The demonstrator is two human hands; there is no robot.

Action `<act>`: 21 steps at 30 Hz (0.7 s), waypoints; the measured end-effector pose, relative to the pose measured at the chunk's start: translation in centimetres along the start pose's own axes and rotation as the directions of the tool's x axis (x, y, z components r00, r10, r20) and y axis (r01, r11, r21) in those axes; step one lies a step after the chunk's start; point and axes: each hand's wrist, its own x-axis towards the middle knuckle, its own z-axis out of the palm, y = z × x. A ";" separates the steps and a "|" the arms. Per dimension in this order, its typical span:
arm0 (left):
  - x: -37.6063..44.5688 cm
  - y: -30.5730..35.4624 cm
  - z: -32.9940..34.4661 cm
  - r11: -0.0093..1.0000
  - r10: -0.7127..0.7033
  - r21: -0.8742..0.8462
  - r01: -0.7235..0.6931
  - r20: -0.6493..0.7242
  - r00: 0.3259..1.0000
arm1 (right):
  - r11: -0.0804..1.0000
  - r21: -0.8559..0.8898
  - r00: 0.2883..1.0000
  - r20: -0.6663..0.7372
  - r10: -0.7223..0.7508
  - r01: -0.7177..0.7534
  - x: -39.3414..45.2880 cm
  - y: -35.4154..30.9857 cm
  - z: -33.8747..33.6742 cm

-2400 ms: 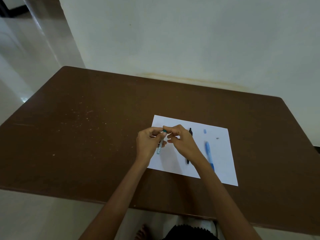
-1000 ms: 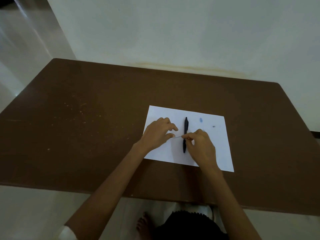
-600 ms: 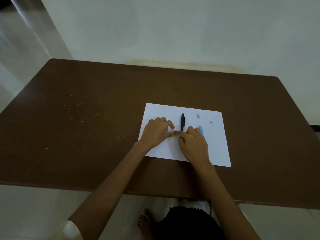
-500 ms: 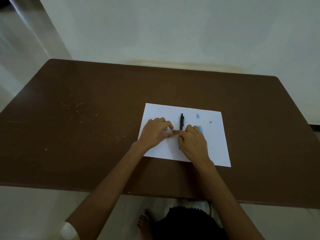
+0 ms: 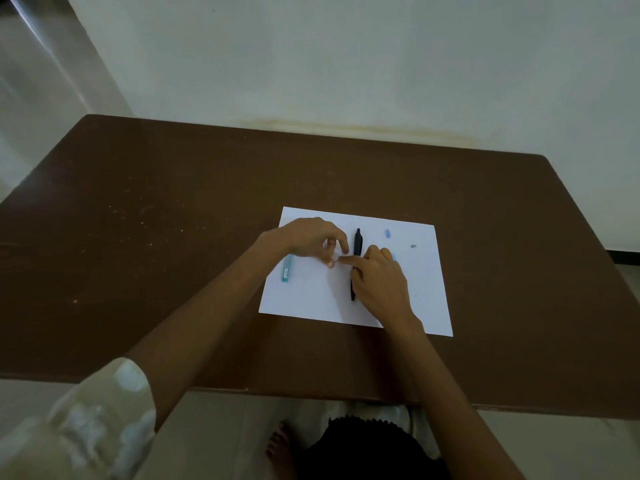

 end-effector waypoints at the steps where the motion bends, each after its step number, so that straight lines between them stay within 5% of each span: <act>1: 0.1 -0.2 0.2 1.000 0.003 -0.017 -0.003 -0.013 1.000 | 1.000 -0.007 1.000 0.001 -0.005 0.005 0.2 0.0 0.0; 21: 1.4 -1.8 0.4 0.994 -0.023 -0.108 0.030 0.067 0.997 | 0.996 0.010 0.991 0.101 -0.086 0.085 1.8 0.7 -0.2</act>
